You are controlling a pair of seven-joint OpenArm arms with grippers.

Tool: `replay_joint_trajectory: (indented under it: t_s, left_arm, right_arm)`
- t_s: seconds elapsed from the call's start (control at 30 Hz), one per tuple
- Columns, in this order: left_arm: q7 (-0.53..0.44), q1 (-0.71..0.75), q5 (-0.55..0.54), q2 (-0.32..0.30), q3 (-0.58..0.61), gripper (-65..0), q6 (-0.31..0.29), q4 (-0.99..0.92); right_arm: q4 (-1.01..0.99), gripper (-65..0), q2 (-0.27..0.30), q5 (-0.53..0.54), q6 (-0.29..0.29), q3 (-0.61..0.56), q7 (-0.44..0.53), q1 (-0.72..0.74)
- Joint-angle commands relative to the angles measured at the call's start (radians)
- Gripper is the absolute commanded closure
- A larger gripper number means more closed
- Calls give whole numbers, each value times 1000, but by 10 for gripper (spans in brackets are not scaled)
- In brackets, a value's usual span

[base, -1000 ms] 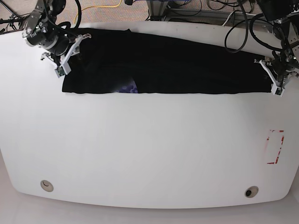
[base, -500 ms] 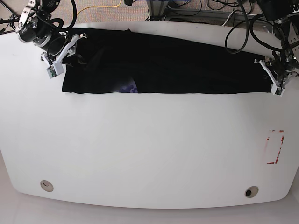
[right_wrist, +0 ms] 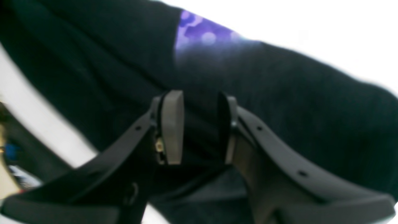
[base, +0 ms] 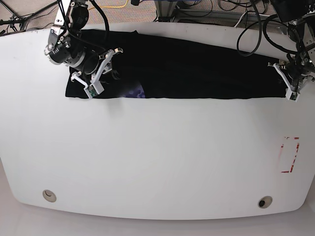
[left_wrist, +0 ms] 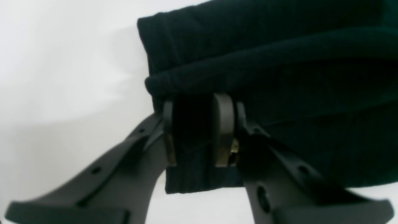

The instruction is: Fold the T-shirt properly

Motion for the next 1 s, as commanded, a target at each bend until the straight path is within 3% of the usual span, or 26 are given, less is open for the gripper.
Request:
replay_joint_trajectory:
  t_s: [0.0, 0.3, 0.47, 0.97]
  left_arm:
    - [105, 26, 79, 12, 14, -140, -5, -30]
    - [103, 27, 79, 12, 14, -140, -5, -33]
    - [103, 26, 79, 12, 11, -140, -5, -36]
    - [103, 21, 79, 13, 12, -140, -5, -36]
  right_arm:
    - [14, -174, -7, -92, 2, -34, 62, 45]
    - [-84, -174, -16, -385, 2, -103, 72, 143]
    - [-115, -173, -7, -463, 2, -79, 74, 156]
    - [-7, -173, 70, -426, 2, -10, 66, -5]
